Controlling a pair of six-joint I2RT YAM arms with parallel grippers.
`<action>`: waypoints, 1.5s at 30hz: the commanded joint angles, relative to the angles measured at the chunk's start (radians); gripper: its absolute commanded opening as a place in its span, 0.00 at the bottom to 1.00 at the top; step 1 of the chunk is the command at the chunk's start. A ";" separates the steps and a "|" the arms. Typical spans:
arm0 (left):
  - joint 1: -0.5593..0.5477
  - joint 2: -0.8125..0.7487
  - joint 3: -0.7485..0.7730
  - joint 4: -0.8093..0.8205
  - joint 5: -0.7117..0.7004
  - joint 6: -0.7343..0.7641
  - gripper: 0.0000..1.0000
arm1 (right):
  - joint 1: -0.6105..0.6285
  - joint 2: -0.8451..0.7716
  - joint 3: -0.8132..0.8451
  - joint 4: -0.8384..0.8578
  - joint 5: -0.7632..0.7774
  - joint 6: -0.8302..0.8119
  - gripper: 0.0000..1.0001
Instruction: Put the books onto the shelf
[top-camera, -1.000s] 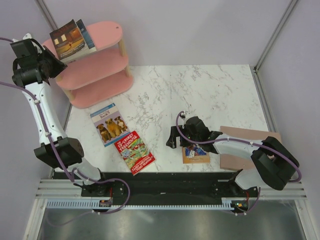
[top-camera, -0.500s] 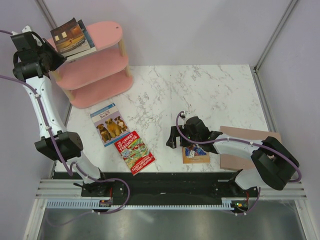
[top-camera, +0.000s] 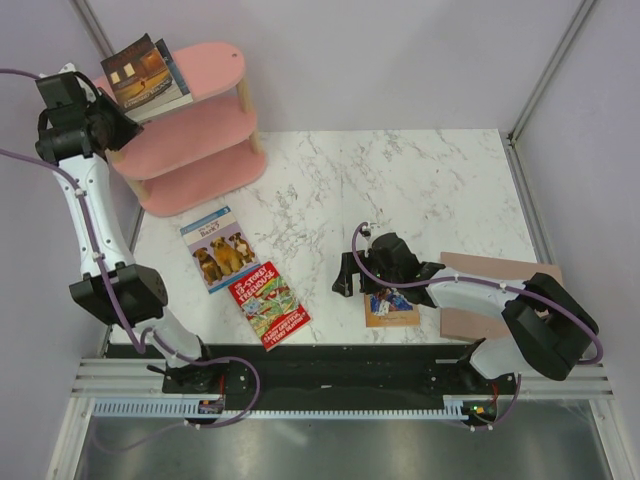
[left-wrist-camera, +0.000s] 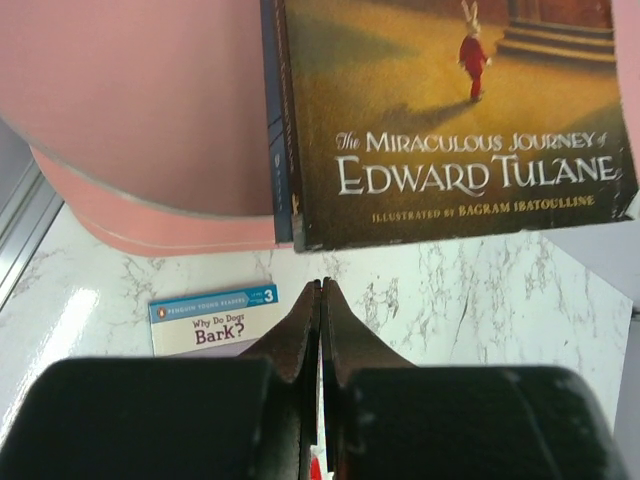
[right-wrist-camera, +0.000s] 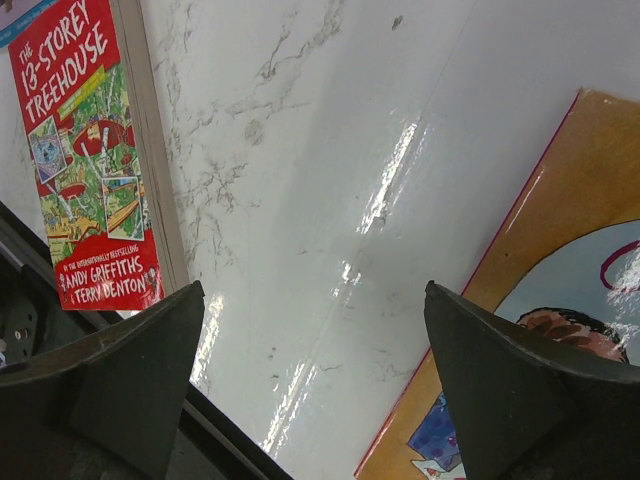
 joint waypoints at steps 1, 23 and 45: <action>-0.004 -0.136 -0.087 0.031 -0.008 0.044 0.02 | 0.004 -0.012 0.025 0.013 -0.004 -0.001 0.98; -0.359 -0.921 -1.418 0.072 0.078 -0.169 0.02 | 0.141 0.259 0.359 -0.173 -0.091 -0.071 0.98; -0.833 -0.300 -1.345 -0.011 -0.375 -0.347 0.02 | 0.200 0.518 0.470 0.005 -0.308 0.098 0.96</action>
